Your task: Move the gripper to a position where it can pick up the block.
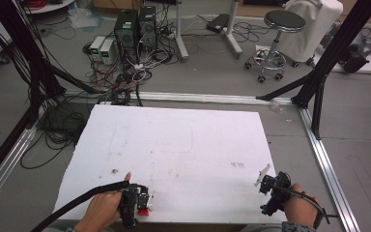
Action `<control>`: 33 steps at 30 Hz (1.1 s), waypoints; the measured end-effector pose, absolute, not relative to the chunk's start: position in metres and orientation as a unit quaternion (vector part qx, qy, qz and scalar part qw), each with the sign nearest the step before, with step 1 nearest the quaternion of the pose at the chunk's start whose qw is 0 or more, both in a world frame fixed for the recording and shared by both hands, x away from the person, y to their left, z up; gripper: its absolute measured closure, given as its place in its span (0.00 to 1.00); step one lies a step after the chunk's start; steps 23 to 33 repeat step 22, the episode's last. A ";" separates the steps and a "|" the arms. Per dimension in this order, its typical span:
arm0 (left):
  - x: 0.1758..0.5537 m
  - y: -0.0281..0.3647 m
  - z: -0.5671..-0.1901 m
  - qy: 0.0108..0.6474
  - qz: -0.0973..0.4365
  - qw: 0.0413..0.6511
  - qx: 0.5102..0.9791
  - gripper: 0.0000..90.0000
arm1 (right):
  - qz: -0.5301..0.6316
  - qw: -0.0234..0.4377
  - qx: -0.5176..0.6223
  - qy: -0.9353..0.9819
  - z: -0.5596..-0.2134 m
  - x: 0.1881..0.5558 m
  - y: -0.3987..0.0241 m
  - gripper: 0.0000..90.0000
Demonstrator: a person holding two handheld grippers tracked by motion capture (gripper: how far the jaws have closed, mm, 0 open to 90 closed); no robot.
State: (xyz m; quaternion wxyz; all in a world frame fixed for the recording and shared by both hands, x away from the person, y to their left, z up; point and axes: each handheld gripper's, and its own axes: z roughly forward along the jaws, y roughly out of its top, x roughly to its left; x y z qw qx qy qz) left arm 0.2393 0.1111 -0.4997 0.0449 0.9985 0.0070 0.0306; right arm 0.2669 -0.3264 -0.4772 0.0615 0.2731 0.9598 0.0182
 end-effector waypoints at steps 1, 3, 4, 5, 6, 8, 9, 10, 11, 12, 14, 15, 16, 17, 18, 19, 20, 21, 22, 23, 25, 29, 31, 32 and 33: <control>0.240 0.109 -0.500 0.004 0.030 0.044 0.999 0.25 | 0.018 0.062 0.273 0.960 -0.477 0.267 -0.326 0.05; 0.240 0.106 -0.503 0.001 0.030 0.044 0.999 0.25 | 0.018 0.062 0.273 0.960 -0.477 0.267 -0.326 0.05; 0.241 0.104 -0.504 0.000 0.028 0.043 0.999 0.25 | 0.018 0.062 0.273 0.960 -0.477 0.267 -0.326 0.05; 0.242 0.103 -0.505 -0.001 0.026 0.042 0.999 0.25 | 0.019 0.062 0.272 0.960 -0.477 0.267 -0.326 0.05; 0.242 0.101 -0.506 0.000 0.027 0.039 0.999 0.25 | 0.019 0.062 0.272 0.960 -0.477 0.267 -0.326 0.05; 0.244 0.099 -0.508 -0.001 0.025 0.038 0.999 0.25 | 0.019 0.060 0.274 0.960 -0.477 0.266 -0.325 0.05; 0.244 0.098 -0.509 -0.003 0.025 0.038 0.999 0.25 | 0.019 0.060 0.274 0.960 -0.477 0.266 -0.325 0.05; 0.244 0.097 -0.509 -0.004 0.024 0.038 0.999 0.25 | 0.019 0.060 0.272 0.960 -0.477 0.266 -0.325 0.05; 0.245 0.096 -0.510 -0.003 0.023 0.036 0.999 0.25 | 0.019 0.059 0.272 0.960 -0.477 0.266 -0.325 0.05; 0.245 0.095 -0.511 -0.004 0.022 0.037 0.999 0.25 | 0.020 0.059 0.273 0.960 -0.477 0.266 -0.326 0.05; 0.245 0.094 -0.511 -0.006 0.022 0.034 0.999 0.25 | 0.019 0.060 0.275 0.959 -0.477 0.266 -0.326 0.05; 0.245 0.094 -0.512 -0.008 0.022 0.033 0.999 0.25 | 0.019 0.060 0.274 0.960 -0.477 0.266 -0.326 0.05; 0.245 0.093 -0.512 -0.007 0.021 0.033 0.999 0.25 | 0.019 0.060 0.274 0.960 -0.478 0.266 -0.326 0.05; 0.245 0.093 -0.512 -0.007 0.020 0.033 0.999 0.25 | 0.018 0.059 0.272 0.960 -0.478 0.266 -0.327 0.05; 0.245 0.093 -0.512 -0.008 0.020 0.034 0.999 0.25 | 0.019 0.058 0.272 0.960 -0.478 0.266 -0.327 0.05; 0.245 0.094 -0.512 -0.007 0.020 0.034 0.999 0.25 | 0.019 0.058 0.272 0.960 -0.478 0.266 -0.327 0.05; 0.245 0.094 -0.512 -0.007 0.019 0.035 0.999 0.25 | 0.020 0.058 0.273 0.960 -0.478 0.266 -0.326 0.05; 0.245 0.094 -0.512 -0.008 0.021 0.034 0.999 0.25 | 0.020 0.058 0.273 0.960 -0.478 0.266 -0.326 0.05; 0.245 0.094 -0.512 -0.006 0.022 0.034 0.999 0.25 | 0.019 0.058 0.274 0.960 -0.478 0.266 -0.326 0.05; 0.245 0.094 -0.512 -0.006 0.022 0.034 0.999 0.25 | 0.019 0.058 0.274 0.960 -0.478 0.266 -0.326 0.05; 0.245 0.094 -0.512 -0.006 0.022 0.034 0.999 0.25 | 0.019 0.058 0.274 0.960 -0.478 0.266 -0.326 0.05; 0.245 0.094 -0.512 -0.006 0.022 0.034 0.999 0.25 | 0.019 0.058 0.274 0.960 -0.478 0.266 -0.326 0.05; 0.245 0.094 -0.512 -0.006 0.022 0.034 0.999 0.25 | 0.019 0.058 0.274 0.960 -0.478 0.266 -0.326 0.05; 0.245 0.094 -0.512 -0.006 0.022 0.034 0.999 0.25 | 0.019 0.058 0.274 0.960 -0.478 0.266 -0.326 0.05; 0.245 0.094 -0.512 -0.006 0.022 0.034 0.999 0.25 | 0.019 0.058 0.274 0.960 -0.478 0.266 -0.326 0.05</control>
